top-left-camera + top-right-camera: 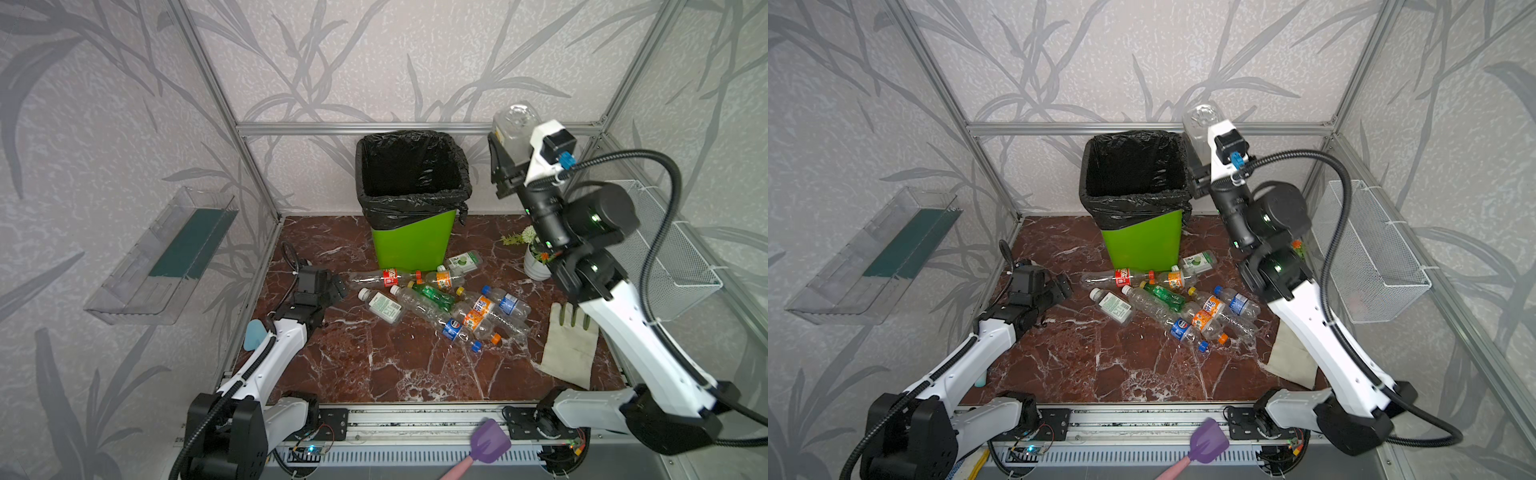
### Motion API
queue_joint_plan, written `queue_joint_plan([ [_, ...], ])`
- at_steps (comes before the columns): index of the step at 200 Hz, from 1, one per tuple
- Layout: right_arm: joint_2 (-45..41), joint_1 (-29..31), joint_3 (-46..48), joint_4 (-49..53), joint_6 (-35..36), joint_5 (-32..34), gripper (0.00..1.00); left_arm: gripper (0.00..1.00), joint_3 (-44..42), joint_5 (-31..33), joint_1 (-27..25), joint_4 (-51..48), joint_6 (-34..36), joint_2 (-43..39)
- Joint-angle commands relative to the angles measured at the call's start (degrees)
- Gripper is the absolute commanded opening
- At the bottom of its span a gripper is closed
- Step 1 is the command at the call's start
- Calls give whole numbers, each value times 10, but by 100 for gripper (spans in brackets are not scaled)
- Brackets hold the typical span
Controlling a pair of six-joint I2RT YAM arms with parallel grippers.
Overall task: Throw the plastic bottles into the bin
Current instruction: 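Lift the clear bottle over the bin and open the right gripper, then grasp the green-label bottle with the left gripper while the right gripper returns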
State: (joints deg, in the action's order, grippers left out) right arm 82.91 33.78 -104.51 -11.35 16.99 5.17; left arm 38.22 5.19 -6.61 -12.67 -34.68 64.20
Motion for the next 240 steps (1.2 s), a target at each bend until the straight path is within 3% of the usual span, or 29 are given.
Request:
queue_joint_plan([
  [1, 171, -16, -173, 173, -97, -118, 52, 99, 16, -17, 3, 9, -14, 2],
  [8, 231, -20, -270, 260, -105, -122, 59, 99, 17, -18, 3, 6, -14, 1],
  [25, 340, -34, -510, 424, -163, -65, 88, 99, 20, -17, 3, -12, -10, -6],
  [46, 380, -37, -661, 499, -168, -57, 91, 99, 14, -12, 3, -19, -6, -22],
  [69, 350, -34, -659, 511, -158, -53, 95, 99, 9, -10, 2, -17, -6, -32],
  [91, 261, -29, -512, 457, -144, -58, 95, 99, 7, -20, 0, -14, -5, -37],
  [99, 212, -29, -408, 398, -138, -63, 95, 99, 6, -21, -1, -15, -4, -37],
  [120, 52, -31, -54, 124, -140, -61, 98, 99, 5, -19, -5, -18, -4, -38],
  [130, 0, -34, 57, 53, -150, -53, 98, 99, 3, -19, -7, -17, -5, -39],
  [170, -159, -42, 343, 11, -153, 19, 98, 99, 1, -11, -36, -17, -16, -35],
  [192, -238, -49, 491, 0, -173, 59, 99, 99, 2, -6, -75, -22, -64, -14],
  [240, -347, -68, 667, 88, -211, 122, 99, 97, 34, -27, -167, -36, -193, 92],
])
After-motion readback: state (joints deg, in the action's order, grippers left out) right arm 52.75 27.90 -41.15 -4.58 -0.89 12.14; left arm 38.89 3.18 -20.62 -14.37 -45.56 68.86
